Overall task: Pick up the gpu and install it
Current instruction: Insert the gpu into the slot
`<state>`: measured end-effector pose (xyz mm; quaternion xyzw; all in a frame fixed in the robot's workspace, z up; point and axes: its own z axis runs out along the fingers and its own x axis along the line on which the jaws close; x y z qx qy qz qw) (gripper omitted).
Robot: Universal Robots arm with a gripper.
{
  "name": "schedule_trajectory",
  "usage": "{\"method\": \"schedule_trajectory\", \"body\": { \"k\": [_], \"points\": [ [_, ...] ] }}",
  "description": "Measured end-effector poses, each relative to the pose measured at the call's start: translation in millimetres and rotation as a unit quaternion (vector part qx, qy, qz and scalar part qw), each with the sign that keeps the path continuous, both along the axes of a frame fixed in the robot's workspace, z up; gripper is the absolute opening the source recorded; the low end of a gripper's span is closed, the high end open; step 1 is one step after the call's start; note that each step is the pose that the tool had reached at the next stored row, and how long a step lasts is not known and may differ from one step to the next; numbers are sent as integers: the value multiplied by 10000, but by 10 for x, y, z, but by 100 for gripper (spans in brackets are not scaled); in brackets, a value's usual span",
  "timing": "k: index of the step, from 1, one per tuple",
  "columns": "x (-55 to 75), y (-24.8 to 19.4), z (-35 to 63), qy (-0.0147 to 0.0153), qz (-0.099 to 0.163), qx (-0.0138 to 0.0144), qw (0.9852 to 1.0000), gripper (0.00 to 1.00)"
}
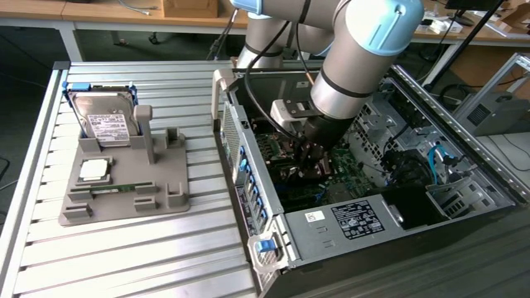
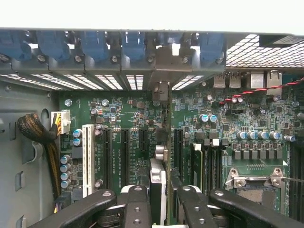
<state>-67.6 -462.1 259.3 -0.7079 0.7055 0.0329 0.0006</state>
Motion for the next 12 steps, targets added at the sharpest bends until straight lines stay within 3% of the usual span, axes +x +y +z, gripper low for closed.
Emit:
{"method": "schedule_trajectory", "body": {
  "k": [12],
  "points": [
    [0, -16, 15, 0, 0, 11, 10000, 27]
  ]
}}
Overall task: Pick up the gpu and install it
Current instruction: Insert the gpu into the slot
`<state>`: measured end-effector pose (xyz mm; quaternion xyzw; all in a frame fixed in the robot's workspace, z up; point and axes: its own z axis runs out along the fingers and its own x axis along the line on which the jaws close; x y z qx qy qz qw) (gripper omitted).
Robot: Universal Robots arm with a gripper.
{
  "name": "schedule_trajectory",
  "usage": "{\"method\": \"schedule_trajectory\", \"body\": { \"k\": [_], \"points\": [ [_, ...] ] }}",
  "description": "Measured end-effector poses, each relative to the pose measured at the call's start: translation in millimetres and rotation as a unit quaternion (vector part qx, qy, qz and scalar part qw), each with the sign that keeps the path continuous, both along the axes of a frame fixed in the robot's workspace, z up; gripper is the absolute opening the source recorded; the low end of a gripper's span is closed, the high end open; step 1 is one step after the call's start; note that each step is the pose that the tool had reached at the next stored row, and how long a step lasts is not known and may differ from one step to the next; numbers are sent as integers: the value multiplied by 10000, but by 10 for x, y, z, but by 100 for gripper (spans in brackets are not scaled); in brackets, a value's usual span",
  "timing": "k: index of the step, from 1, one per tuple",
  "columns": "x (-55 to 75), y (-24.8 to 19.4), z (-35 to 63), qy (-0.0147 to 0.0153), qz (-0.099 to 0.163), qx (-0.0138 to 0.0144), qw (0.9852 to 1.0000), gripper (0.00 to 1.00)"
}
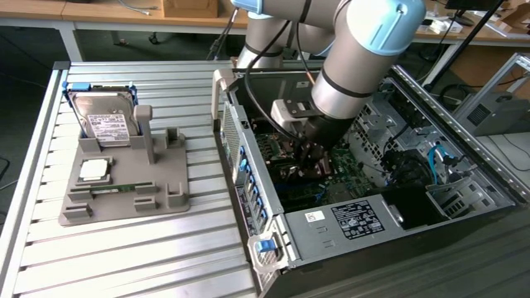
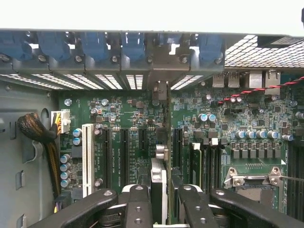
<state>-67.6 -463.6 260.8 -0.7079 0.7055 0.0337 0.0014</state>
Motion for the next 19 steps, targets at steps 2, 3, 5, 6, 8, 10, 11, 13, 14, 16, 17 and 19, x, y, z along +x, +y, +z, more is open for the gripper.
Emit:
{"method": "schedule_trajectory", "body": {
  "k": [2, 3, 5, 6, 8, 10, 11, 13, 14, 16, 17, 19],
  "points": [
    [0, -18, 0, 0, -1, 0, 10000, 27],
    [0, -26, 0, 0, -2, 0, 10000, 27],
    [-1, -43, 0, 0, -5, 0, 10000, 27],
    [-1, -49, 0, 0, -9, 0, 10000, 27],
    [0, -51, -2, -1, -21, -13, 10000, 27],
    [1, -51, 0, 0, -38, -60, 10000, 27],
    [2, -48, -1, -1, -45, -81, 10000, 27],
    [2, -41, -2, 0, -61, -96, 9999, 27],
    [2, -34, -2, 0, -71, -103, 9999, 27],
    [4, -16, -3, 0, -89, -118, 9999, 27],
    [4, -8, -2, 0, -94, -121, 9999, 27],
    [5, 2, -2, 0, -98, -121, 9999, 27]
  ]
}}
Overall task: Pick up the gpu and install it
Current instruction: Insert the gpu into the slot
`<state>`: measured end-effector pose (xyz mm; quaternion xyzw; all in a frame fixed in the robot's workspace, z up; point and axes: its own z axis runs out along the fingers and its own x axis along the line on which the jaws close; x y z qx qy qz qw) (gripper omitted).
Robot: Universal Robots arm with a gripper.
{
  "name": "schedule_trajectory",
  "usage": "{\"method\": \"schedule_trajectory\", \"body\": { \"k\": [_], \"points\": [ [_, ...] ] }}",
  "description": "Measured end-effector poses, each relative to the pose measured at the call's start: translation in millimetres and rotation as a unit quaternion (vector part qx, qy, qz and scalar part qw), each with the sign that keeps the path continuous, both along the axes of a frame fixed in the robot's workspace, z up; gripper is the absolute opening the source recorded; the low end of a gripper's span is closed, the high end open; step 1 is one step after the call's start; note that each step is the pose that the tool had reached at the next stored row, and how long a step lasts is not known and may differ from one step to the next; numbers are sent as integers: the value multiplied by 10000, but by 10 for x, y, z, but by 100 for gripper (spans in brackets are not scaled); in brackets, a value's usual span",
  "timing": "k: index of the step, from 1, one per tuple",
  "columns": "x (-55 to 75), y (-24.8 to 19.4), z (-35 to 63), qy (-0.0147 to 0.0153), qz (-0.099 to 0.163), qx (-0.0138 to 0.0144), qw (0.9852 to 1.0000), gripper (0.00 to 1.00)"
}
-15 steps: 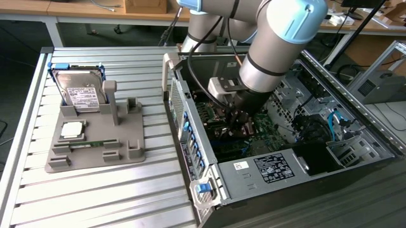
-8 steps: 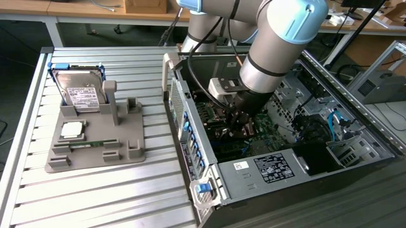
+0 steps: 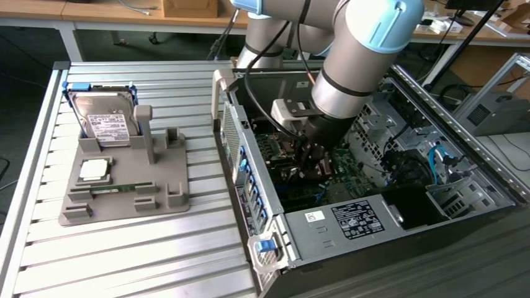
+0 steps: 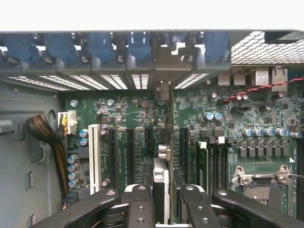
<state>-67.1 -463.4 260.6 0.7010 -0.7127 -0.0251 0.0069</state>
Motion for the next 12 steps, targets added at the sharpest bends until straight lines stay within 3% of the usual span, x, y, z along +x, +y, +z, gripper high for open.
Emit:
{"method": "schedule_trajectory", "body": {
  "k": [9, 12],
  "points": [
    [0, 75, -1, -1, 0, 1, 10000, 27],
    [-4, 74, 0, 0, -2, 0, 10000, 27]
  ]
}}
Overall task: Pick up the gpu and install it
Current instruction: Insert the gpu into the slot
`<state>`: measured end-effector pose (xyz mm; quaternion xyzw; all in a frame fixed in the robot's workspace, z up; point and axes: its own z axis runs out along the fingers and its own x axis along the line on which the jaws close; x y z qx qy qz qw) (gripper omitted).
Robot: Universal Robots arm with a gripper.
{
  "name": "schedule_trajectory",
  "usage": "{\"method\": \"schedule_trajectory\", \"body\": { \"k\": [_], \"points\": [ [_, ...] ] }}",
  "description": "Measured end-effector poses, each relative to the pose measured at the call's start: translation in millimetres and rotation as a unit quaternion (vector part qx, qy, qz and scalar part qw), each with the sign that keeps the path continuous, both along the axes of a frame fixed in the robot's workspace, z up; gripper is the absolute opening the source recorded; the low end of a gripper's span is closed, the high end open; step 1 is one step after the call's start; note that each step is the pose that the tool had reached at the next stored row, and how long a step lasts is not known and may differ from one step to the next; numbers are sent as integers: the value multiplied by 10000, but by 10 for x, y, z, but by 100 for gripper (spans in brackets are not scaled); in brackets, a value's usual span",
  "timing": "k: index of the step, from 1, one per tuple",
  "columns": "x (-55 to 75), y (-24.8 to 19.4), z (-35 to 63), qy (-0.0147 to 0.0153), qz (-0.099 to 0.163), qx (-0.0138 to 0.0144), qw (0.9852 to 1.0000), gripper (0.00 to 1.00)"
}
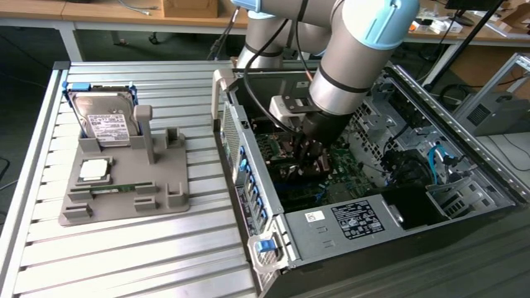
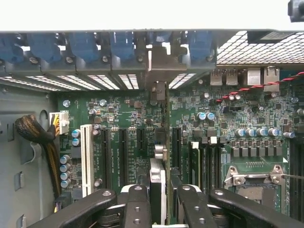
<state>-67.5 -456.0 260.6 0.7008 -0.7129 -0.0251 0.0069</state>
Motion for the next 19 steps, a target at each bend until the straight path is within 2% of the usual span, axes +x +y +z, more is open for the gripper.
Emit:
{"method": "schedule_trajectory", "body": {
  "k": [19],
  "points": [
    [-30, -11, -22, 0, -18, 0, 10000, 27]
  ]
}}
